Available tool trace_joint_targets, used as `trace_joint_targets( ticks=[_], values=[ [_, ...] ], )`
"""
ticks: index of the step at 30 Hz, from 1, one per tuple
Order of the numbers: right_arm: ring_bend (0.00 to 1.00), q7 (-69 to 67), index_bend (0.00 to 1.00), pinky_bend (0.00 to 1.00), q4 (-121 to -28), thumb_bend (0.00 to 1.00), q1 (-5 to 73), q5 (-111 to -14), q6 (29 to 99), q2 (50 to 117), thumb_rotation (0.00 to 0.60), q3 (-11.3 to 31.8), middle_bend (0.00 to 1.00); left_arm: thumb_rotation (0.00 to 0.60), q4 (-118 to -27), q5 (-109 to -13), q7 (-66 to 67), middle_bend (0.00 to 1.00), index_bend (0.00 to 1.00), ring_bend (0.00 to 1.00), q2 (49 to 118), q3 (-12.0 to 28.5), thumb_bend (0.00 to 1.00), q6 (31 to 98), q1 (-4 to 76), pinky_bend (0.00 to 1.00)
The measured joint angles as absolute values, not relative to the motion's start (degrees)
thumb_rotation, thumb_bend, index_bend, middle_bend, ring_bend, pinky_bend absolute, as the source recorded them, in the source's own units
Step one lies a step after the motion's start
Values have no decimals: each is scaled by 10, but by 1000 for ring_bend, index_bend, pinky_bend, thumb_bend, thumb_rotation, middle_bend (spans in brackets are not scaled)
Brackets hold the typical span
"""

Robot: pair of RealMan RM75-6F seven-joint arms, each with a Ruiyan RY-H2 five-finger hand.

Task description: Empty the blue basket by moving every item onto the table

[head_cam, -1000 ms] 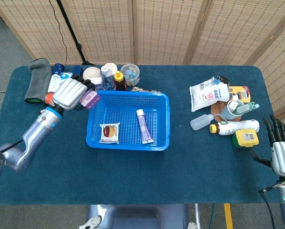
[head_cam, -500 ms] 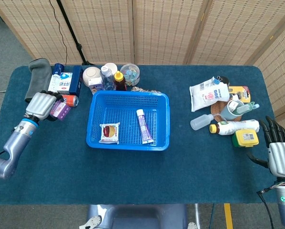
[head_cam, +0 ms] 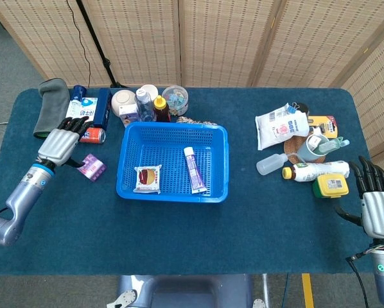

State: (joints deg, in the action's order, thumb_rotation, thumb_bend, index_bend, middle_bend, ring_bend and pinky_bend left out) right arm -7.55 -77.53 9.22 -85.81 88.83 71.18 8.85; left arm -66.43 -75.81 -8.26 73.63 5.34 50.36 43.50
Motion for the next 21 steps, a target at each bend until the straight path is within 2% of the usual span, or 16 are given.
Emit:
trace_joint_targets(
  ticks=[4,8,15,21],
  values=[
    [0,-75,0,66,-777,0,92,-857,889,711,600,89,0,600,-692,-824,-114,0,0,0,727,68,87,568,440,0],
    [0,-77,0,66,-776,0,92,-855,888,711,600,90,0,600,-722,-855,-98,0,0,0,723,81,88,575,469,0],
    [0,-82,0,66,-772,0,91,-845,887,709,600,96,0,600,-745,-860,2,0,0,0,749,98,89,499,544,0],
    [0,-87,0,66,-766,0,92,-837,879,709,600,99,0,600,-730,-846,84,0,0,0,817,104,98,413,613,0]
  ],
)
